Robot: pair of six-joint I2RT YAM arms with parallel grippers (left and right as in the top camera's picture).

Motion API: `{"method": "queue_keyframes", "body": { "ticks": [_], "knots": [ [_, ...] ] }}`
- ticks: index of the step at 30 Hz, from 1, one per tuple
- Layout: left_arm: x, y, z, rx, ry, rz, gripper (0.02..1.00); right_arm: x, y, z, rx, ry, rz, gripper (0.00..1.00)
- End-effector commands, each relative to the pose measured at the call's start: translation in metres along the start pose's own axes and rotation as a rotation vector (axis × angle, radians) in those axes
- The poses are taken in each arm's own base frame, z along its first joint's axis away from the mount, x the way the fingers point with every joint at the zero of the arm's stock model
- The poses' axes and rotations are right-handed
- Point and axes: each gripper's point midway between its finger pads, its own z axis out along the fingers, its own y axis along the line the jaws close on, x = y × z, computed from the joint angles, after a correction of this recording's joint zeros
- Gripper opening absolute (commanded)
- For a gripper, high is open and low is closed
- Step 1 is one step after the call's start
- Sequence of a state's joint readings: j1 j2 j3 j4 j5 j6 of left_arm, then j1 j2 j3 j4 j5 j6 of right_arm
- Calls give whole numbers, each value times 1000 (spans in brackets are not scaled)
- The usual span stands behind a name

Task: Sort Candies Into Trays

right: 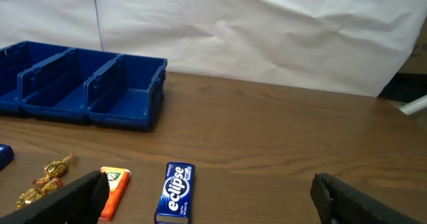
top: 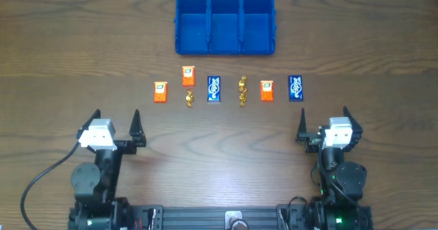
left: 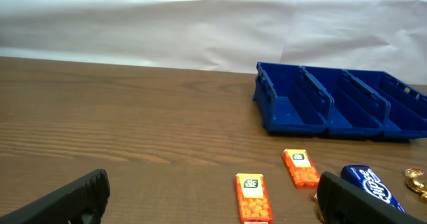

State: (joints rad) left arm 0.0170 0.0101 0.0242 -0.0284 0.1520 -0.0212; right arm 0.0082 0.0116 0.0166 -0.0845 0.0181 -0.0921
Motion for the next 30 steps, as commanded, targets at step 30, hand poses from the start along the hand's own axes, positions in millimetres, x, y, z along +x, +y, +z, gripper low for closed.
{"method": "queue_keyframes", "body": {
  "ticks": [30],
  "knots": [
    [-150, -25, 18, 14, 399, -67, 1000, 2, 0, 0, -2, -1, -10, 1000]
  ]
}}
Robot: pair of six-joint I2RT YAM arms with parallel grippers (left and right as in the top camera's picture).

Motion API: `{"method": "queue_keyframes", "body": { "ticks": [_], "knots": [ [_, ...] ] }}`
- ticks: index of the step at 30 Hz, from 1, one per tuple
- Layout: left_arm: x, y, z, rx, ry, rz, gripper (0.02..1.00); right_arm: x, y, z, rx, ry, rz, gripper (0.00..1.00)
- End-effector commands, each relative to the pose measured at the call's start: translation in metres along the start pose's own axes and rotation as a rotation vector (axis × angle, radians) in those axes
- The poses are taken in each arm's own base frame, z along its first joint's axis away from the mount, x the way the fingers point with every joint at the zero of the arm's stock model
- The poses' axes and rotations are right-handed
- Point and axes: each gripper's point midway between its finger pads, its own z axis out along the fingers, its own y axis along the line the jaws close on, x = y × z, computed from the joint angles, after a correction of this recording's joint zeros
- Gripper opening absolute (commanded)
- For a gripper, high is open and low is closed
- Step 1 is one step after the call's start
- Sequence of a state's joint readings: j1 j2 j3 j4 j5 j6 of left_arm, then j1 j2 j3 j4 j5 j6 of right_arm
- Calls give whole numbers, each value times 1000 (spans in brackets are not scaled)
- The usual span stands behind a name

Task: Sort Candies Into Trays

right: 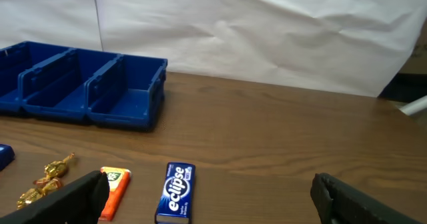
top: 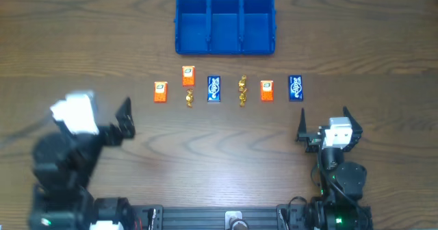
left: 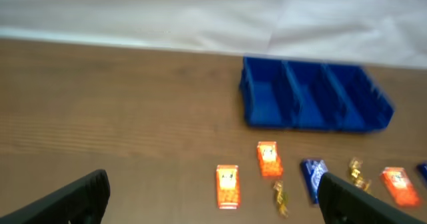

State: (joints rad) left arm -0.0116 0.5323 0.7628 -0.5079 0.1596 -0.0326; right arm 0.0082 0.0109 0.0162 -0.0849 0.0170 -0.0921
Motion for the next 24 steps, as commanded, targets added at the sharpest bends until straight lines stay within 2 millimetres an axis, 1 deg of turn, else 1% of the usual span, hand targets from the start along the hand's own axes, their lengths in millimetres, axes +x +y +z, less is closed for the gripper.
{"method": "queue_keyframes", "body": {
  "ticks": [1, 2, 4, 6, 7, 10, 14, 17, 19, 21, 24],
  "knots": [
    [-40, -5, 29, 1, 195, -45, 1000, 2, 0, 0, -1, -1, -10, 1000],
    [-36, -6, 39, 2, 264, -53, 1000, 2, 0, 0, -1, -1, -10, 1000],
    [-16, -9, 65, 5, 408, -58, 1000, 2, 0, 0, -1, -1, -10, 1000],
    [16, -12, 95, 11, 547, -55, 1000, 2, 0, 0, -1, -1, -10, 1000],
    [36, -15, 111, 15, 620, -51, 1000, 2, 0, 0, -1, -1, -10, 1000],
    [76, -20, 143, 20, 754, -38, 1000, 2, 0, 0, -1, -1, -10, 1000],
    [122, -24, 170, 15, 881, -18, 1000, 2, 0, 0, -1, -1, -10, 1000],
    [149, -27, 190, 18, 933, -7, 1000, 2, 0, 0, -1, -1, -10, 1000],
    [168, -23, 200, 4, 970, -2, 998, 2, 0, 0, -1, -1, -10, 1000],
    [182, -18, 206, -11, 1000, 15, 1000, 2, 0, 0, -1, -1, -10, 1000],
    [193, -15, 212, -9, 1018, 38, 1000, 2, 0, 0, -1, -1, -10, 1000]
  ]
}}
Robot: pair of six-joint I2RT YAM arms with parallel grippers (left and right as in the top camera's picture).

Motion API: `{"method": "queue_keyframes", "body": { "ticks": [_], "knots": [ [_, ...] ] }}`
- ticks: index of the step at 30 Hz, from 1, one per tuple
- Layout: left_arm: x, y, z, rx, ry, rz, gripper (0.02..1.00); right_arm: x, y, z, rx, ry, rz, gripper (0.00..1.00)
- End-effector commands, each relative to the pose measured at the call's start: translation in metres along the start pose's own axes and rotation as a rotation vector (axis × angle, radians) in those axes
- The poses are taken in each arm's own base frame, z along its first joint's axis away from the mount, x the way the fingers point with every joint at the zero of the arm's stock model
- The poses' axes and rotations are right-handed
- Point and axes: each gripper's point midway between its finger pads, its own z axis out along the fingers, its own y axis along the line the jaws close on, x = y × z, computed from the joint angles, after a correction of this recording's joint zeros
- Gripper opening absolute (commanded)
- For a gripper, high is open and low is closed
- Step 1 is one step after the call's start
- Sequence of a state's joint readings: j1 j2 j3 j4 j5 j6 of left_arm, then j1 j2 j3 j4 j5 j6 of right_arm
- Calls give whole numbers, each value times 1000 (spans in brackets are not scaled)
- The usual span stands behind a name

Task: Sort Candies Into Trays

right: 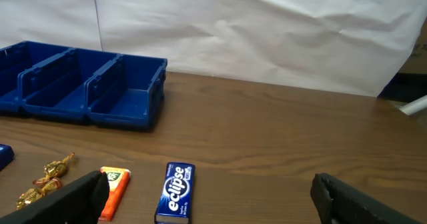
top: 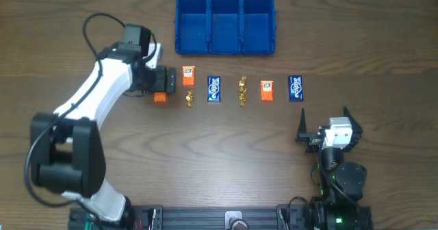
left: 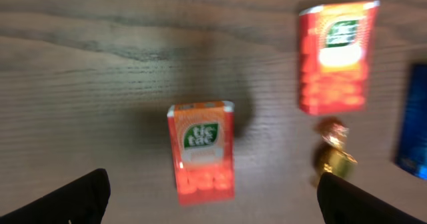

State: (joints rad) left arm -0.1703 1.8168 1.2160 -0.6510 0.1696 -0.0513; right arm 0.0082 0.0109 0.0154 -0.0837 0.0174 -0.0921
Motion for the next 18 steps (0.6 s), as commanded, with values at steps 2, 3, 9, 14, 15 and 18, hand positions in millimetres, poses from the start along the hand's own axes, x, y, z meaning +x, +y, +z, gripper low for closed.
{"method": "queue_keyframes", "body": {
  "ticks": [2, 3, 9, 14, 15, 18],
  "knots": [
    [3, 10, 24, -55, 41, 26, 1000, 2, 0, 0, -1, -1, -10, 1000],
    [4, 12, 27, -69, 49, 29, 1000, 2, 0, 0, -1, -1, -10, 1000],
    [10, 11, 45, -95, 81, 42, 1000, 2, 0, 0, -1, -1, -10, 1000],
    [9, 12, 49, -97, 82, 32, 882, 2, 0, 0, -1, -1, -10, 1000],
    [9, 12, 49, -97, 82, 32, 814, 2, 0, 0, -1, -1, -10, 1000],
    [9, 12, 49, -104, 81, 35, 612, 2, 0, 0, -1, -1, -10, 1000]
  ]
}}
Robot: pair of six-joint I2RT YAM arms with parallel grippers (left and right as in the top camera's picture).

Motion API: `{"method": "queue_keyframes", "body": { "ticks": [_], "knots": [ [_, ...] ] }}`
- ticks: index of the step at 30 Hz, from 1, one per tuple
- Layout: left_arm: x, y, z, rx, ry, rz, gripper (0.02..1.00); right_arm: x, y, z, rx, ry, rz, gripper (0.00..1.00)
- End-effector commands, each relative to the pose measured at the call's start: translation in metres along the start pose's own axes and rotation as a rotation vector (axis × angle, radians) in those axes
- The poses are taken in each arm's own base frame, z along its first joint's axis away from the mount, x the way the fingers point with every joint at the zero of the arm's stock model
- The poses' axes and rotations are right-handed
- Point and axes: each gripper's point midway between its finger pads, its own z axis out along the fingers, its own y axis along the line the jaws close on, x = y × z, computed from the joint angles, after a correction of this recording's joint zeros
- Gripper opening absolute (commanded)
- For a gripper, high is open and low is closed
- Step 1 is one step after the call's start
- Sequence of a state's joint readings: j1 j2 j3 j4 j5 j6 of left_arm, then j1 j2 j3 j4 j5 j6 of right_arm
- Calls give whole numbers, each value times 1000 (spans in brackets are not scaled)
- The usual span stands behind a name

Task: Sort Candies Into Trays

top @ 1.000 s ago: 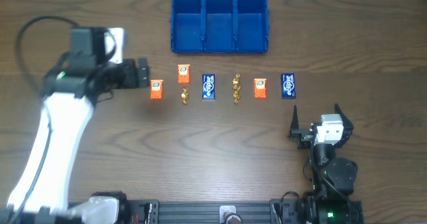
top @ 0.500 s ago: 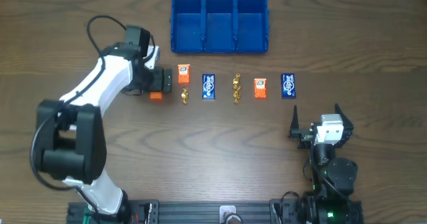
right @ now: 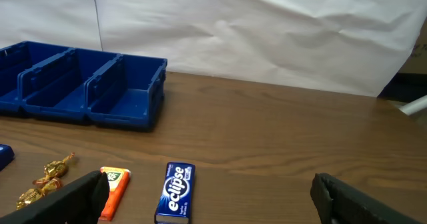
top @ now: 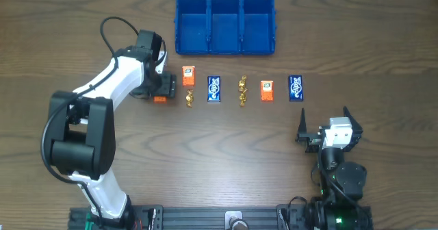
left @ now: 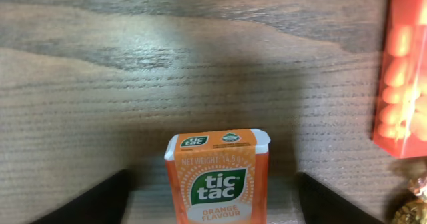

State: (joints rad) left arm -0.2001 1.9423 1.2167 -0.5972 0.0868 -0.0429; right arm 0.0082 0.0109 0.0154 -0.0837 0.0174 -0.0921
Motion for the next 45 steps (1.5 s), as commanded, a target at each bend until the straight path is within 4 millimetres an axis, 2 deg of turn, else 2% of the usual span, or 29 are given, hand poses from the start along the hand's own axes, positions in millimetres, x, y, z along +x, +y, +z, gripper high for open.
{"method": "queue_keyframes", "body": {
  "ticks": [1, 2, 7, 10, 12, 16, 19, 23, 26, 29, 35, 38, 41, 45],
  "knots": [
    [2, 2, 8, -21, 18, 5, 546, 2, 0, 0, -1, -1, -10, 1000],
    [2, 2, 8, -21, 18, 5, 489, 2, 0, 0, -1, -1, -10, 1000],
    [2, 0, 8, -20, 17, 1, 334, 2, 0, 0, -1, -1, -10, 1000],
    [-2, -1, 5, -19, 9, -36, 281, 2, 0, 0, -1, -1, -10, 1000],
    [-8, -6, -5, -18, 3, -66, 264, 2, 0, 0, -1, -1, -10, 1000],
    [-43, -21, -52, -49, -84, -118, 253, 2, 0, 0, -1, -1, -10, 1000],
    [-90, -40, -116, -104, -240, -134, 248, 2, 0, 0, -1, -1, -10, 1000],
    [-151, -80, -204, -62, -519, -106, 259, 2, 0, 0, -1, -1, -10, 1000],
    [-173, -88, -226, -77, -615, -113, 253, 2, 0, 0, -1, -1, -10, 1000],
    [-185, -92, -213, -70, -630, -119, 251, 2, 0, 0, -1, -1, -10, 1000],
    [-206, -98, -140, -86, -580, -132, 257, 2, 0, 0, -1, -1, -10, 1000],
    [-209, -95, -110, -92, -543, -141, 261, 2, 0, 0, -1, -1, -10, 1000],
    [-208, -87, -92, -81, -503, -169, 259, 2, 0, 0, -1, -1, -10, 1000],
    [-209, -78, -88, -74, -493, -188, 257, 2, 0, 0, -1, -1, -10, 1000]
  ]
}}
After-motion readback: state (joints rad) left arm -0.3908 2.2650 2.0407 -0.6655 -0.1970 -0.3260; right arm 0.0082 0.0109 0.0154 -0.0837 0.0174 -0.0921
